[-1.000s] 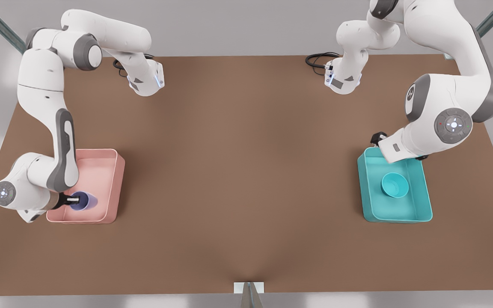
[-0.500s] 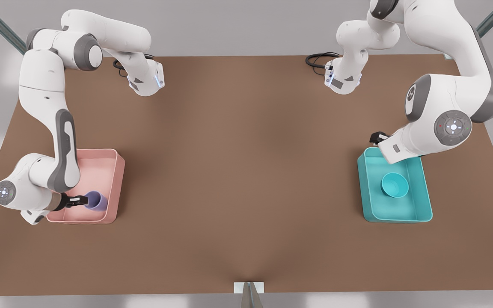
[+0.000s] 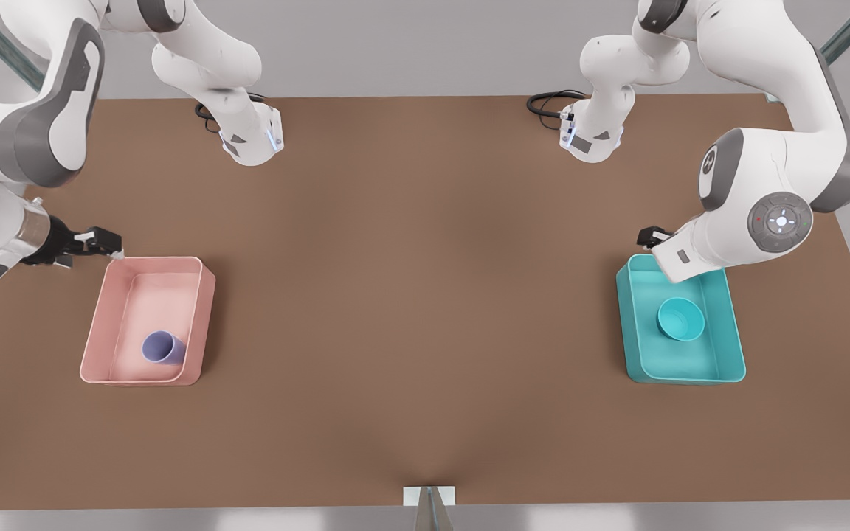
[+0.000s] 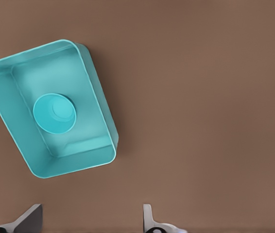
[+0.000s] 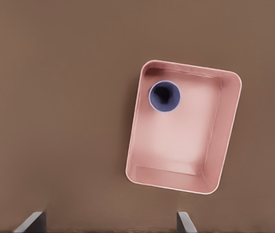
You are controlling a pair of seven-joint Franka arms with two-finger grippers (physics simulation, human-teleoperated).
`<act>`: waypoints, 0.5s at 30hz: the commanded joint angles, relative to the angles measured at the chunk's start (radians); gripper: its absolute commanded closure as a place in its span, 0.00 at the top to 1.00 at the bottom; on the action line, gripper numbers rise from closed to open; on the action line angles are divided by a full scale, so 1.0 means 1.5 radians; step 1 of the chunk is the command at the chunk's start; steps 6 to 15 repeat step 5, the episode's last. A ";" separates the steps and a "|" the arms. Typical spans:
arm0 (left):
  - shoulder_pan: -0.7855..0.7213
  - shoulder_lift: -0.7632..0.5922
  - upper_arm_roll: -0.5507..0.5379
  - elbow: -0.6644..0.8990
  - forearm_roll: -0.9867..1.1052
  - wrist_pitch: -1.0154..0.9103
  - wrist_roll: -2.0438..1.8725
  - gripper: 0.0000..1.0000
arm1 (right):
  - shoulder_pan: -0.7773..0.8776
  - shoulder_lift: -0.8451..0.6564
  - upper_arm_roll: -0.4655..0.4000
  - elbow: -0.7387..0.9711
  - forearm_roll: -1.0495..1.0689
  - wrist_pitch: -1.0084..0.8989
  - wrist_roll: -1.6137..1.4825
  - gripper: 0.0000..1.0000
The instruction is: Put the bowls and cups in different boxes
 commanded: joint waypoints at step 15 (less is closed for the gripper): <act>-0.001 -0.002 0.000 0.000 0.001 -0.004 -0.015 1.00 | -0.007 -0.024 0.001 -0.034 -0.011 -0.039 0.181 1.00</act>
